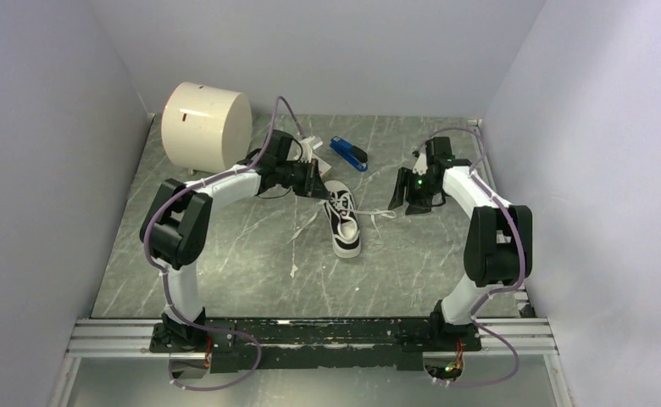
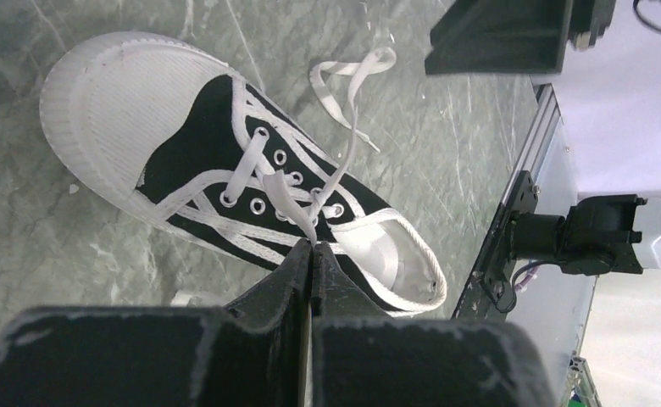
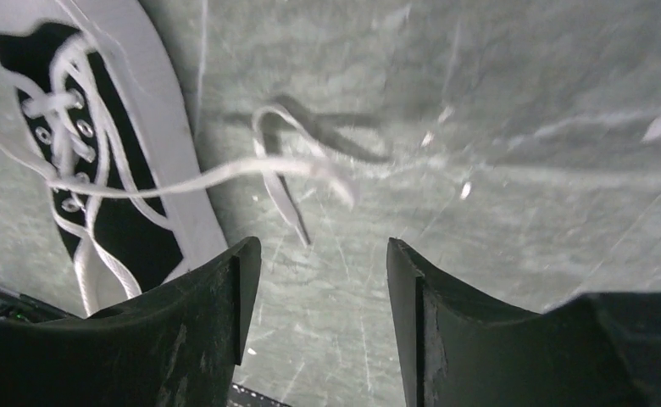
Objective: Tie the shoes
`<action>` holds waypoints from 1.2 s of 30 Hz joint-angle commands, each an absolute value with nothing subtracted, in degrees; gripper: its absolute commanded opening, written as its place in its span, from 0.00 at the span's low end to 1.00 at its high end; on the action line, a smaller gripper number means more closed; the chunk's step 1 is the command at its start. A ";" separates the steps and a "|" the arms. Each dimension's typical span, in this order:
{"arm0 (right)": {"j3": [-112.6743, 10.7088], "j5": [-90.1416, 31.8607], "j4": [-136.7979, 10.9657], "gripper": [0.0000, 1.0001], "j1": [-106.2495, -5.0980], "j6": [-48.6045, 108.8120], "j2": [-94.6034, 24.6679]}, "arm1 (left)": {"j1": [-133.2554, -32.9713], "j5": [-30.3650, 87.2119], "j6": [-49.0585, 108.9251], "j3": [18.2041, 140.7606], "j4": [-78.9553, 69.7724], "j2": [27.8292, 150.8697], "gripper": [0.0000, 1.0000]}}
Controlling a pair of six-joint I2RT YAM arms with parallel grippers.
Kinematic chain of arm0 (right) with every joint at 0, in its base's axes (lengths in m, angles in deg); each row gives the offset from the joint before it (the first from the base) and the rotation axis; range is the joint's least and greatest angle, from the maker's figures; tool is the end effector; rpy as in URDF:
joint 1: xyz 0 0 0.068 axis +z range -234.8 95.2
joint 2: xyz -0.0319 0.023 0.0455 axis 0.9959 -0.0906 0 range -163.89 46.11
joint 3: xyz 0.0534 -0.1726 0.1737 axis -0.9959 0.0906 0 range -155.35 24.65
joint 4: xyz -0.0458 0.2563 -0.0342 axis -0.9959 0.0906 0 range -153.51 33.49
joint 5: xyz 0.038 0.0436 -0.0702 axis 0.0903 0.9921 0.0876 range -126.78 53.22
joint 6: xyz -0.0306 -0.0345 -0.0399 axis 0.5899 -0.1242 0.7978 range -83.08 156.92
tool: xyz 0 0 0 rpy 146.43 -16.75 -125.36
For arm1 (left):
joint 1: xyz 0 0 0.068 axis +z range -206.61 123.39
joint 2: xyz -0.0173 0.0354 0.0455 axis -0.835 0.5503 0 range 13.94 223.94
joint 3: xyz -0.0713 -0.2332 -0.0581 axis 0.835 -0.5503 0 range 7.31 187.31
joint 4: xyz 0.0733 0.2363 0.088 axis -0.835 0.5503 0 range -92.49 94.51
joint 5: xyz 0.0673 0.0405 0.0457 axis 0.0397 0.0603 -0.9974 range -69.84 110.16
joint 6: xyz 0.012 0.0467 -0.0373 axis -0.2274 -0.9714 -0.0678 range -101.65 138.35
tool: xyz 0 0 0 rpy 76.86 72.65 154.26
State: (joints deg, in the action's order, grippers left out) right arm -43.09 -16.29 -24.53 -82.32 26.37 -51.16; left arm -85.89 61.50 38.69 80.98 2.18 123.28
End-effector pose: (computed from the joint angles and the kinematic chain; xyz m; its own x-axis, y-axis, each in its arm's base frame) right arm 0.3361 0.0306 0.1748 -0.9448 0.1307 -0.3005 0.0044 0.9220 0.3873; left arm 0.3493 -0.2303 0.1761 -0.8097 0.1547 -0.5661 0.5598 0.4932 -0.6658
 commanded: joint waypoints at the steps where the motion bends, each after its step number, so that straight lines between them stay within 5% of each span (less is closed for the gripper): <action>1: -38.23 -22.35 -23.97 0.60 -78.32 21.38 -48.39 | -85.79 62.81 38.76 82.12 1.55 123.72 0.05; 18: -38.21 -38.28 -34.33 0.47 -62.43 20.56 -57.23 | -85.79 65.47 44.24 79.84 -1.55 123.42 0.05; 22: -35.44 -42.03 -34.82 0.27 -62.50 18.30 -55.83 | -85.79 65.78 45.69 79.30 -4.13 123.11 0.05; 25: -33.02 -43.77 -34.95 0.00 -63.81 18.05 -52.51 | -85.79 66.13 45.78 79.56 -5.12 123.49 0.05; 26: -32.71 -43.09 -34.43 0.00 -65.19 17.92 -51.08 | -85.79 66.17 45.65 79.57 -5.45 123.62 0.05; 32: -34.36 -11.67 -37.10 0.00 -82.31 17.87 -44.05 | -85.88 66.77 46.16 75.36 -14.81 122.22 0.06; 36: -44.72 8.35 -41.52 0.00 -81.46 12.90 -52.37 | -86.10 67.36 48.60 70.58 -25.14 121.82 0.06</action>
